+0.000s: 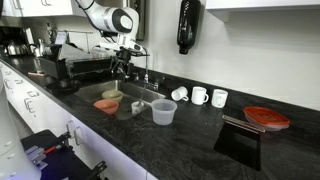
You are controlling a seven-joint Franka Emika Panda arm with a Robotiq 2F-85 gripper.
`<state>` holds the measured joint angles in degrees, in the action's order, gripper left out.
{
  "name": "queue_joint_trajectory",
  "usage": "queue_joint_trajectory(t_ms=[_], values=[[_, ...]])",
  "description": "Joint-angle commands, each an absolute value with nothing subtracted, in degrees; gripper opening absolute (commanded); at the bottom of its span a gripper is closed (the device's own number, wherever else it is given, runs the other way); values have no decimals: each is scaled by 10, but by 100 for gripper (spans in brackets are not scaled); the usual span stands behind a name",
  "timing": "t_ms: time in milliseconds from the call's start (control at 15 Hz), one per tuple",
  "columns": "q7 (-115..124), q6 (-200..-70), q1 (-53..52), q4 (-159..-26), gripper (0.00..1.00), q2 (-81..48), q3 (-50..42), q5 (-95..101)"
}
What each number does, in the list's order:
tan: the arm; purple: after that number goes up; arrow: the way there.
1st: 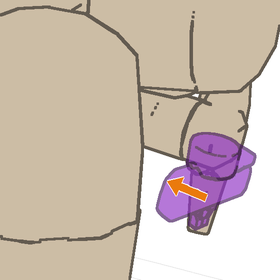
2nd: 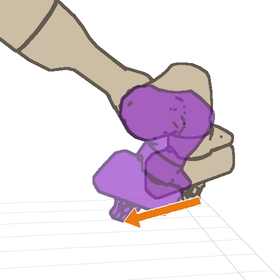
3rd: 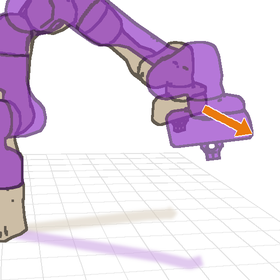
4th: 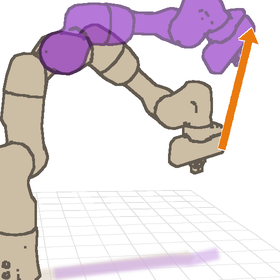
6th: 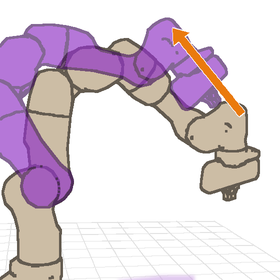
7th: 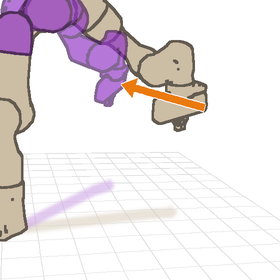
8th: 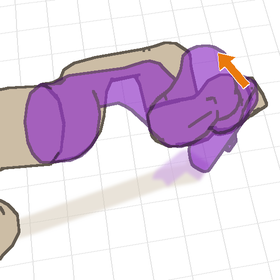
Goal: Remove the cup from the sink
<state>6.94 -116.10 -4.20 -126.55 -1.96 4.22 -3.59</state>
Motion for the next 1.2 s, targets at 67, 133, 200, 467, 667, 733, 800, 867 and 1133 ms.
queue_joint_trajectory(t_ms=[67, 133, 200, 467, 667, 733, 800, 867, 1133], values=[[43, -1223, -33, -1242, 100, -70, 29, -28], [29, -1237, -31, -1237, 100, -88, 26, -34], [23, -1249, -31, -1231, 100, -103, 25, -31], [16, -1284, -35, -1203, 100, -162, 22, -7], [21, -1290, -40, -1178, 100, -195, 18, 25], [23, -1288, -42, -1172, 100, -205, 16, 39], [25, -1287, -36, -1187, 100, -189, 21, 20], [25, -1287, -37, -1183, 100, -197, 21, 28], [25, -1287, -38, -1175, 100, -204, 21, 33]])
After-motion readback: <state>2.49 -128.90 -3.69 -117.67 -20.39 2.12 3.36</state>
